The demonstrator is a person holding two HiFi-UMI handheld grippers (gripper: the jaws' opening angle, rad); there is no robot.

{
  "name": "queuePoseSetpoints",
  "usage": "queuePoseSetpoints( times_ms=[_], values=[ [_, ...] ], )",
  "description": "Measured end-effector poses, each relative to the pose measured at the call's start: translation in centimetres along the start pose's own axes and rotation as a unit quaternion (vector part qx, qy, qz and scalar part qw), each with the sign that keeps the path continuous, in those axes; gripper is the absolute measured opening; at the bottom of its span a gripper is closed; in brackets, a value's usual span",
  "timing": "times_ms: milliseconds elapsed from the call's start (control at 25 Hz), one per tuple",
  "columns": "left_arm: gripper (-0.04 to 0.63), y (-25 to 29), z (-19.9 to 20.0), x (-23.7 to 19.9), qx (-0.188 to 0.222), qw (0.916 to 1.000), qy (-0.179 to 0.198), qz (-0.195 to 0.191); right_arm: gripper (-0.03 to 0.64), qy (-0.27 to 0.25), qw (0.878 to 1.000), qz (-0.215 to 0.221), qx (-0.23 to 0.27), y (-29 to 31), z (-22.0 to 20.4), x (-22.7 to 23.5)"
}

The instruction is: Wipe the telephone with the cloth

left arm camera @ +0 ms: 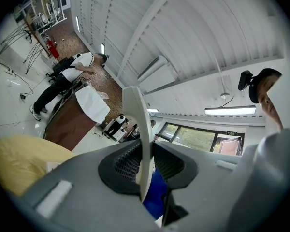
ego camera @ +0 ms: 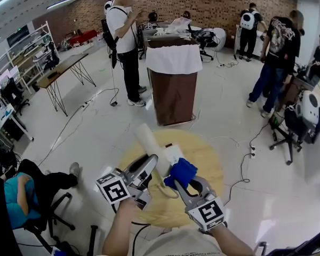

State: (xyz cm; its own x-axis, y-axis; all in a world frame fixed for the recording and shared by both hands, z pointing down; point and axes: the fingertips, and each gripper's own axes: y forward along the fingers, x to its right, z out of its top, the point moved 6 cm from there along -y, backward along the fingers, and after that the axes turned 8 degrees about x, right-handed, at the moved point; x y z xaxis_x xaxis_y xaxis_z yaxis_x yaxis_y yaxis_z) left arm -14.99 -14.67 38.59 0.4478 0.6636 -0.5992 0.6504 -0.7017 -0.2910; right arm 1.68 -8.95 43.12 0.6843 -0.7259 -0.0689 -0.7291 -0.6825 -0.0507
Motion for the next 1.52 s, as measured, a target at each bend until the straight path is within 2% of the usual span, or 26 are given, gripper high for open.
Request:
queuePoseSetpoints(
  times_ms=[280,480,920,1520],
  values=[
    [0.075,-0.3,0.3,0.1,0.000,1.0000,0.002,-0.007,0.071,0.004,0.999,-0.024,-0.028,-0.1,-1.4,1.4],
    [0.075,0.0,-0.9,0.7,-0.030,0.9993,0.010,-0.022,0.071,0.014,1.000,-0.024,-0.009,0.6,-0.2,2.1],
    [0.075,0.3,-3.9,1.0,-0.076,0.9964,-0.003,-0.037,0.071,0.004,1.000,-0.023,0.016,2.2,2.2,3.6],
    [0.075,-0.3,-5.0,0.6,-0.099,0.9939,-0.013,-0.047,0.071,-0.040,0.998,-0.011,0.041,6.6,6.2,4.7]
  ],
)
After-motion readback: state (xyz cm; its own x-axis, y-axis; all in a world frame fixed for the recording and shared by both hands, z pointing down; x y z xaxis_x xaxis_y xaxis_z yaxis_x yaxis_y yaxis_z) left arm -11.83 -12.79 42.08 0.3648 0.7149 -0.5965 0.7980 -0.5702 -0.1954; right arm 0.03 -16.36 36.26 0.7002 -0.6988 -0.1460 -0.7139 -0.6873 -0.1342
